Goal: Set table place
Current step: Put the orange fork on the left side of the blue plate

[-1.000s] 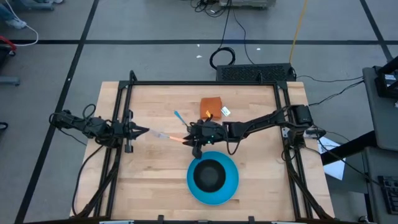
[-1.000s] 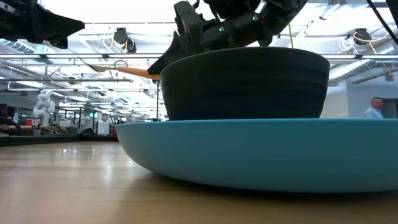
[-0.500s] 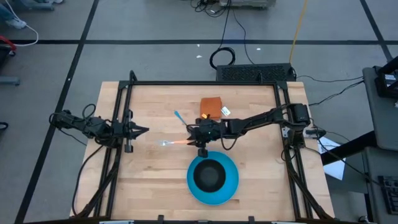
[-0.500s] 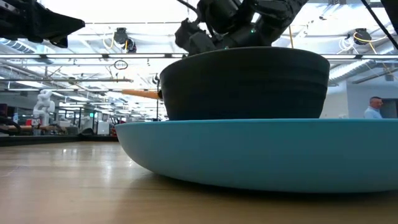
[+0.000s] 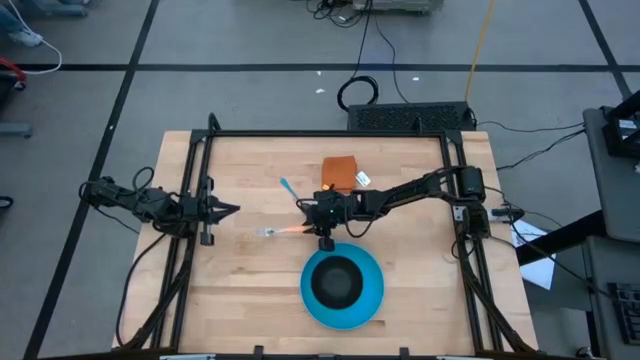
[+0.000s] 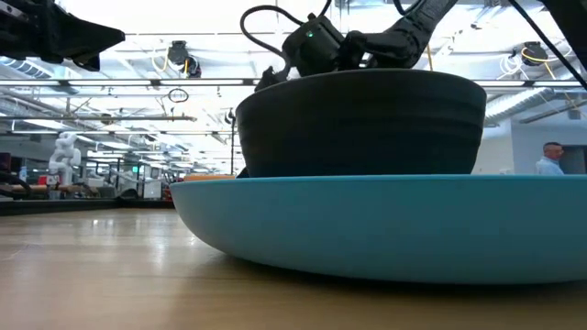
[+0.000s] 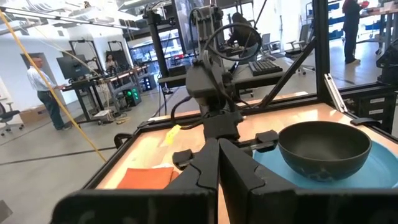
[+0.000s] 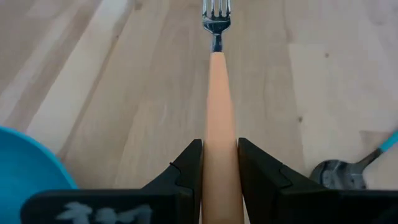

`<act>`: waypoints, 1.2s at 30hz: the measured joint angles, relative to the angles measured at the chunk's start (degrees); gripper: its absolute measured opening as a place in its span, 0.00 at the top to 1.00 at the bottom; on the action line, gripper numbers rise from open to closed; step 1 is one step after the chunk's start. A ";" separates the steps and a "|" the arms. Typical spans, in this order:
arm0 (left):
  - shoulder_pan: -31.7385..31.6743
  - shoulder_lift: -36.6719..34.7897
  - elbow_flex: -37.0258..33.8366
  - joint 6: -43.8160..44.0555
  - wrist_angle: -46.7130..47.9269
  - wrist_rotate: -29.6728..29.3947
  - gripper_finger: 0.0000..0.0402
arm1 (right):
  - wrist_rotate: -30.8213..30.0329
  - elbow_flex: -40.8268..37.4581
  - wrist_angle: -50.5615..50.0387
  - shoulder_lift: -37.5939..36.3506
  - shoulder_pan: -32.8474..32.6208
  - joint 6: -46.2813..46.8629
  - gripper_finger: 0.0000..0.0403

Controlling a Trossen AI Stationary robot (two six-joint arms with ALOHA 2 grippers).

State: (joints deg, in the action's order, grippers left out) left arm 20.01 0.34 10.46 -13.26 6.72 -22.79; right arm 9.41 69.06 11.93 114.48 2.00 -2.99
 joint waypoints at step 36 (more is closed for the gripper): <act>0.00 0.00 0.00 1.30 0.75 0.25 0.96 | 5.83 0.00 -6.66 0.02 1.45 -8.86 0.84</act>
State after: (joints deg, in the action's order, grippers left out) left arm 20.01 0.34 10.46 -11.96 7.47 -22.53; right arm 15.23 69.06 5.27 114.50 3.45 -11.85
